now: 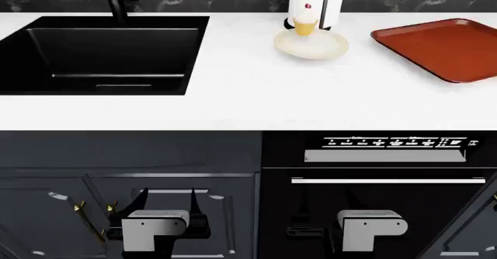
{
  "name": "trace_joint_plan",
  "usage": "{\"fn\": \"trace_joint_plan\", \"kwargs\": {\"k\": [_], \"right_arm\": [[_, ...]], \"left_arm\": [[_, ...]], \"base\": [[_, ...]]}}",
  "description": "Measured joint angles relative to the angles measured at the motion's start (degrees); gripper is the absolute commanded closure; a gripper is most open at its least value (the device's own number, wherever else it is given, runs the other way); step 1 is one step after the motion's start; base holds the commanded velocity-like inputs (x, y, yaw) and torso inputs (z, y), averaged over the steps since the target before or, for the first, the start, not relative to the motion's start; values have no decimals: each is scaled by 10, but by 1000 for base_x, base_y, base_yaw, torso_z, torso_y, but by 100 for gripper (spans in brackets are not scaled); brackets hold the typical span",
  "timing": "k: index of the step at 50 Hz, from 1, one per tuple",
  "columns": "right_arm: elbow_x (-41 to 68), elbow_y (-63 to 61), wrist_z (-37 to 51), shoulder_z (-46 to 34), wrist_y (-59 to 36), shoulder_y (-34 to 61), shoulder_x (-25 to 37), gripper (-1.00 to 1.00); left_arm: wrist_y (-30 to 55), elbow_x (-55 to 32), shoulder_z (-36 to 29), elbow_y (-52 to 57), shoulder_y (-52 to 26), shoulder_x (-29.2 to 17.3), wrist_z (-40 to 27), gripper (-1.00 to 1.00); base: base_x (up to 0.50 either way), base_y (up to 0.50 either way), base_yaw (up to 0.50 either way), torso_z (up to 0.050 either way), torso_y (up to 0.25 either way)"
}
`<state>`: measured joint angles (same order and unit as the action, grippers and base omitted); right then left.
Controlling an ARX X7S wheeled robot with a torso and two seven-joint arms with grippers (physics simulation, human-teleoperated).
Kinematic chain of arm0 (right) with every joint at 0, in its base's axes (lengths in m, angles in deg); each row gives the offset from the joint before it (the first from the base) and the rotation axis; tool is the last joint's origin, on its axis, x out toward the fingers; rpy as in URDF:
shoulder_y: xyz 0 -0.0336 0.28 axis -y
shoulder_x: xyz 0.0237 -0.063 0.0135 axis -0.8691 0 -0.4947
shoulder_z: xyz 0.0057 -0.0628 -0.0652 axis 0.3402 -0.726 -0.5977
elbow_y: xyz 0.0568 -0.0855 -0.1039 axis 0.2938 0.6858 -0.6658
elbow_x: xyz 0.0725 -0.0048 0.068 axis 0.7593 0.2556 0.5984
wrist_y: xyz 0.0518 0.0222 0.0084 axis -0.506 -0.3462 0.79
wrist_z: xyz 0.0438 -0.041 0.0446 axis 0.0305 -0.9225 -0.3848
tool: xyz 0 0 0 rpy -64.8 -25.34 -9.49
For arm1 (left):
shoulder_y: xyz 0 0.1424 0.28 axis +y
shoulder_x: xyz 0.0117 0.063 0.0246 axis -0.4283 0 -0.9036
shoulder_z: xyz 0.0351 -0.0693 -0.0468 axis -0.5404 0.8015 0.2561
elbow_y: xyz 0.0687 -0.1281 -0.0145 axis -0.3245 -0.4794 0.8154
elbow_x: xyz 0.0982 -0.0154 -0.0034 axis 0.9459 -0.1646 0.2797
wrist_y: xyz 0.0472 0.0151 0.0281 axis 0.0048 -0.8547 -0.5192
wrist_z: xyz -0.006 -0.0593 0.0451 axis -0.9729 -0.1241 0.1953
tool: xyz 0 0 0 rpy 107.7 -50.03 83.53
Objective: Move the dessert items from the plate to the tray.
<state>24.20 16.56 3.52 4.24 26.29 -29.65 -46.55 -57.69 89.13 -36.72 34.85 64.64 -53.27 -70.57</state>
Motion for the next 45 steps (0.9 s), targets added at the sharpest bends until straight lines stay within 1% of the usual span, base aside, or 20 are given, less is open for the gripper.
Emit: {"fn": "trace_joint_plan", "kwargs": {"k": [13,26,42,45], "right_arm": [[13,4,20,-18,5,5,15,-100],[18,-15,49,-34,17,-5,28,-100],[3,-28,87,-56,27,-18,40,-100],[0,-28,91,-62,30,-21,41,-100]], "left_arm": [[-3,-17,-18,-2,-1,-15,-15,-100],[-5,-40,-29,9,6,-32,-28,-100],[-23,-50,-46,44,36,-48,-39,-100],[20,-62,-44,92,37,-60,-43,-100]], "base": [[0,0,0,0,0],[0,0,0,50,0],[0,0,0,50,0],[0,0,0,50,0]]}}
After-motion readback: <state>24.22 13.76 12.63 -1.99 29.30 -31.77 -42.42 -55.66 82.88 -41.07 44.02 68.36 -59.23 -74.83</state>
